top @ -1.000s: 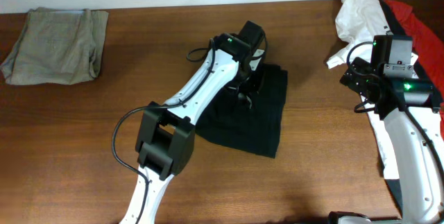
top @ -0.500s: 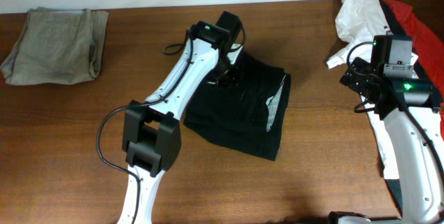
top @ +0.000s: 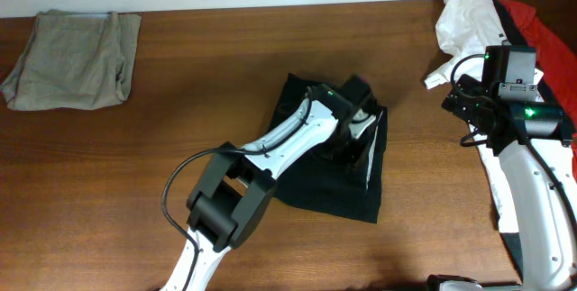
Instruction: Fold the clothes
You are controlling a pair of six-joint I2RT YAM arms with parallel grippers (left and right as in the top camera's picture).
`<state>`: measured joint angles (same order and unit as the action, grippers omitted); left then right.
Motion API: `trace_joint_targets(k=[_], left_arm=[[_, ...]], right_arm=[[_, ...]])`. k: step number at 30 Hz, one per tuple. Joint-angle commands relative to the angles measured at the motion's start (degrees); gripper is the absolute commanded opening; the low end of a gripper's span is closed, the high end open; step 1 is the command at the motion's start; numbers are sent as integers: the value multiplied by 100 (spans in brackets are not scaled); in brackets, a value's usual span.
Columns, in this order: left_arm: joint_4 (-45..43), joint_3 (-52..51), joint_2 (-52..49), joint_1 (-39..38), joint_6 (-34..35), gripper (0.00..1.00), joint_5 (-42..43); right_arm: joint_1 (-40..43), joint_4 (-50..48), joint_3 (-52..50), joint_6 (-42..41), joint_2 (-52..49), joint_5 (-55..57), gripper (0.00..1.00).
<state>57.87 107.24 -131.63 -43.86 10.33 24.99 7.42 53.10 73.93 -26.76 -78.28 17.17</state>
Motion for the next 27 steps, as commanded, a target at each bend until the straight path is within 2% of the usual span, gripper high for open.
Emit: trace_joint_targets(k=[1, 2, 5, 9, 13, 16, 17, 20, 23, 25, 27], left_arm=[[-85, 800, 734, 240, -74, 9, -468], [-286, 848, 730, 350, -50, 10, -824], [-881, 802, 398, 417, -50, 10, -787], [-1561, 802, -205, 389, 96, 10, -234], [-2002, 802, -981, 334, 146, 11, -157], [-2398, 890, -1137, 278, 157, 17, 129], [-2243, 1121, -1080, 308, 146, 16, 118], [37, 2417, -374, 662, -367, 21, -372], [2109, 2699, 63, 929, -485, 22, -846], [2697, 2435, 37, 905, -699, 22, -826], [2680, 1888, 37, 752, -697, 22, -411]], right_arm=[[15, 0, 74, -2, 13, 153, 99], [15, 0, 74, -2, 13, 151, 99], [15, 0, 74, -2, 13, 153, 99], [15, 0, 74, -2, 13, 153, 99], [15, 0, 74, -2, 13, 151, 99], [15, 0, 74, -2, 13, 151, 99], [15, 0, 74, -2, 13, 153, 99], [15, 0, 74, -2, 13, 153, 99], [15, 0, 74, -2, 13, 151, 99], [15, 0, 74, -2, 13, 153, 99], [15, 0, 74, -2, 13, 153, 99]])
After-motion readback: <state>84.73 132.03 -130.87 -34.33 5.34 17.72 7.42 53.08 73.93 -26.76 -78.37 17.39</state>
